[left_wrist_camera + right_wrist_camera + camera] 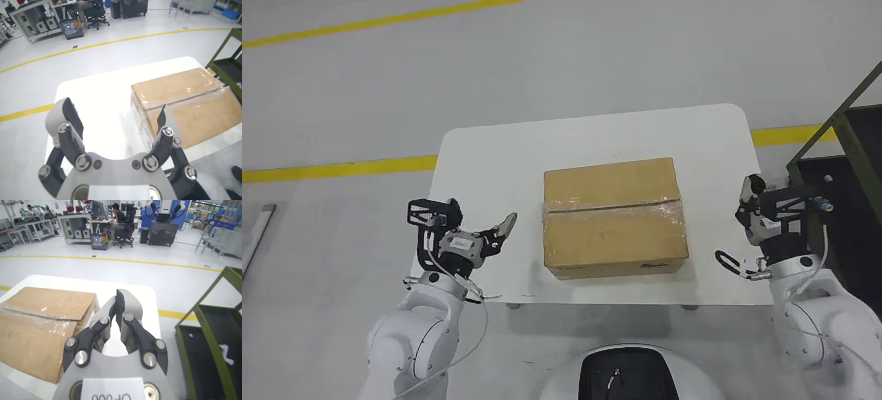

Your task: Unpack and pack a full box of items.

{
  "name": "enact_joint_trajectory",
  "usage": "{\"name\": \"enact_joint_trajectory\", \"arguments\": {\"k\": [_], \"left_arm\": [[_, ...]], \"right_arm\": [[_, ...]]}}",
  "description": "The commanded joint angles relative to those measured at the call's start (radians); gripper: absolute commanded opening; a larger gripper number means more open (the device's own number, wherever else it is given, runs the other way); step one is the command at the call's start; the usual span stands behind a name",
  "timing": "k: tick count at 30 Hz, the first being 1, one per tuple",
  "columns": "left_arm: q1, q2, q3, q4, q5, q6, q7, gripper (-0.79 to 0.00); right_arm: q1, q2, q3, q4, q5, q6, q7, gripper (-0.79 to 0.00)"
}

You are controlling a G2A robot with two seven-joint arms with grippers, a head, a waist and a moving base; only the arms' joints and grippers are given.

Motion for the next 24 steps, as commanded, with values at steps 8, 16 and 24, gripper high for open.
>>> {"name": "enact_joint_trajectory", "arguments": {"k": [8,16,24], "left_arm": [[0.128,0.005,-0.036,-0.046,0.142,-0.015,0.113,0.000],[0.141,0.005,-0.031,-0.048,0.150,-0.008,0.111,-0.001],[0.141,0.005,-0.031,-0.048,0.150,-0.009,0.111,0.000]], "right_arm": [[-0.146,0.000,0.016,-0.067,0.002,-0.021,-0.021,-0.443],[-0.150,0.001,0.023,-0.068,0.007,-0.023,-0.013,-0.415],[-0.150,0.001,0.023,-0.068,0.007,-0.023,-0.014,-0.049]]}}
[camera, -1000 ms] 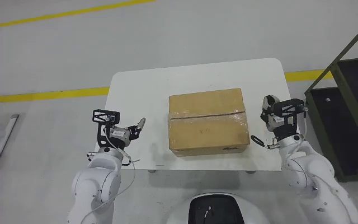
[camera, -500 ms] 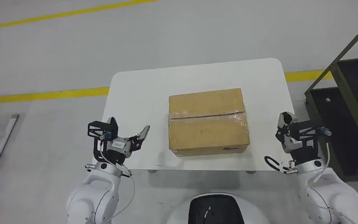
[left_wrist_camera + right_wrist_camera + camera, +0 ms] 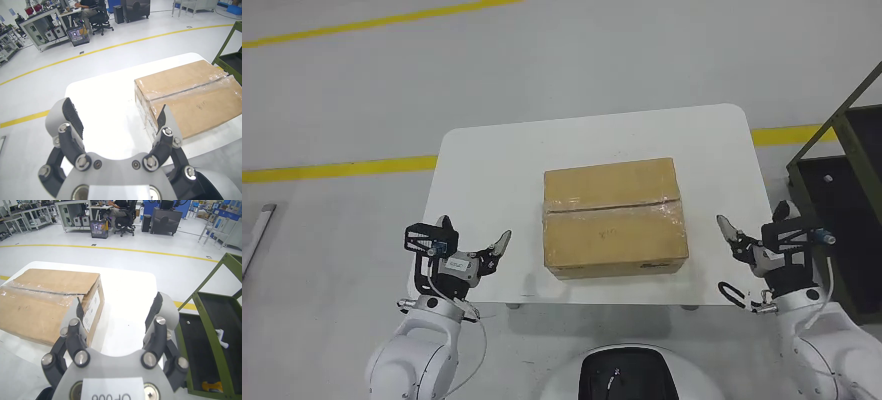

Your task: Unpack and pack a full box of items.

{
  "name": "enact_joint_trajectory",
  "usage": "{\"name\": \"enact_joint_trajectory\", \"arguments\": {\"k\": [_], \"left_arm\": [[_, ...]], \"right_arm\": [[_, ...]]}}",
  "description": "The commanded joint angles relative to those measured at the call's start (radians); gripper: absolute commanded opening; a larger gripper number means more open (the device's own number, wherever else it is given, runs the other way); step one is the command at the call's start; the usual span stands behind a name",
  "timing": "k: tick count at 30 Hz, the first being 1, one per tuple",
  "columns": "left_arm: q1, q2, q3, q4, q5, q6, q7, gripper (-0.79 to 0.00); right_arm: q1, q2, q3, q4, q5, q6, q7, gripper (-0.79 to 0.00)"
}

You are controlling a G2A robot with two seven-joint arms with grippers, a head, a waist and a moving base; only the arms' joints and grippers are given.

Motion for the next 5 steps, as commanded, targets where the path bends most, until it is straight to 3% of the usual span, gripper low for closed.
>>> {"name": "enact_joint_trajectory", "arguments": {"k": [1,5], "left_arm": [[0.000,0.000,0.000,0.000,0.000,0.000,0.000,0.000],[0.000,0.000,0.000,0.000,0.000,0.000,0.000,0.000]], "right_arm": [[0.000,0.000,0.000,0.000,0.000,0.000,0.000,-0.031],[0.000,0.000,0.000,0.000,0.000,0.000,0.000,-0.001]]}}
